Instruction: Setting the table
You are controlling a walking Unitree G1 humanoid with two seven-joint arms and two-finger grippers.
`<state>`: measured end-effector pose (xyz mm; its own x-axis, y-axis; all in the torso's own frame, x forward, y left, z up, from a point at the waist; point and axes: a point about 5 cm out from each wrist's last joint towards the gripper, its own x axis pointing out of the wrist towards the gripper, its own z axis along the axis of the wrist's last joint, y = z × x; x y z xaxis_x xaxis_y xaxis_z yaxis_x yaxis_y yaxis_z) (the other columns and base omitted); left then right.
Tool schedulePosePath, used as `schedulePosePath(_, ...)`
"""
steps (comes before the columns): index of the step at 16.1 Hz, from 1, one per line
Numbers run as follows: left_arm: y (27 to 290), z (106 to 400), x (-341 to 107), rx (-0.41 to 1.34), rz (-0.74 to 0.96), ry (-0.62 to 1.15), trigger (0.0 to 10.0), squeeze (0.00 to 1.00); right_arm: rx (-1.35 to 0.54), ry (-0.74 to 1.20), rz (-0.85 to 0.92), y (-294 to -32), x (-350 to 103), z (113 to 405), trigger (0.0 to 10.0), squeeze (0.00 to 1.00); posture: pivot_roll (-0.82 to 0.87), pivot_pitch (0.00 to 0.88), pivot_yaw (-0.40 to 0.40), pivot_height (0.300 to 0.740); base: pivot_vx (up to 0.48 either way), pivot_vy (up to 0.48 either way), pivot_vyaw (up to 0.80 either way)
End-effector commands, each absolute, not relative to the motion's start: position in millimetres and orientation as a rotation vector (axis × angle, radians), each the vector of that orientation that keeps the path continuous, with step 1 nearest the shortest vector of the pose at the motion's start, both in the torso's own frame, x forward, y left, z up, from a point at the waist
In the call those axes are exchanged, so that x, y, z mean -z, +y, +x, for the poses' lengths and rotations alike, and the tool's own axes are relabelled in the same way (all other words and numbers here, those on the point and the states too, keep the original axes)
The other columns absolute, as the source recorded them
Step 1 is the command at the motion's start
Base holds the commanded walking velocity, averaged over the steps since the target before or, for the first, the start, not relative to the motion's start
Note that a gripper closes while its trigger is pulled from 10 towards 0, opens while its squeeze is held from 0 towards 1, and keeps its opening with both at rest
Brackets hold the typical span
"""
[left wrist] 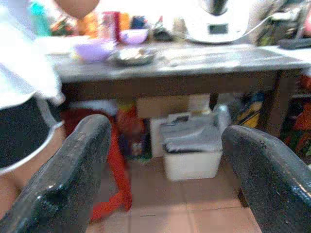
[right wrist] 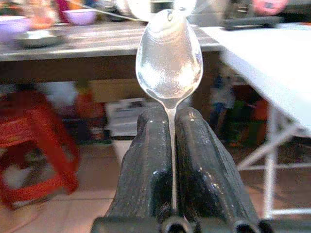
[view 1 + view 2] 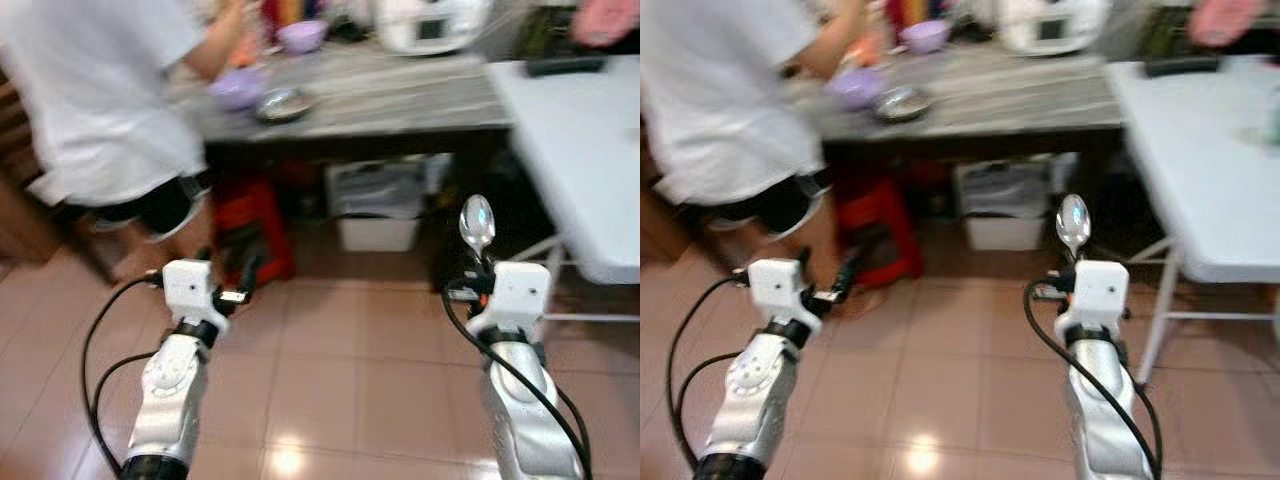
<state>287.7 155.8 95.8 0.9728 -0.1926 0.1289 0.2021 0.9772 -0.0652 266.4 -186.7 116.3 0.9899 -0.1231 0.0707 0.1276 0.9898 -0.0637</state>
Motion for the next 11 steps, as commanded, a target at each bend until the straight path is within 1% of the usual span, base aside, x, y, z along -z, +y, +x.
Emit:
schedulePosePath(1,161.1,280.3,-91.5,0.199,-0.068,-0.100,10.0,0.00,0.117,-0.095,-0.063,-186.5,-122.3,264.8,10.0,0.00,-0.12,0.005,0.104,0.740,0.405,0.000,0.00)
schedulePosePath(4,169.8,266.4,-84.8,0.184,-0.054,-0.071,10.0,0.00,0.112,-0.082,-0.063,-187.1,-118.5,259.9,10.0,0.00,-0.12,0.013,0.102,0.740,0.404,0.000,0.00)
schedulePosePath(6,169.7,265.3,-84.0,0.185,-0.053,-0.067,10.0,0.00,0.105,-0.083,-0.065,-185.6,-118.8,260.8,10.0,0.00,-0.12,0.015,0.101,0.740,0.401,0.000,0.00)
schedulePosePath(11,164.0,266.9,-87.6,0.202,-0.064,-0.064,10.0,0.00,0.091,-0.092,-0.070,-183.6,-120.5,261.8,10.0,0.00,-0.12,0.011,0.102,0.740,0.401,0.000,0.49)
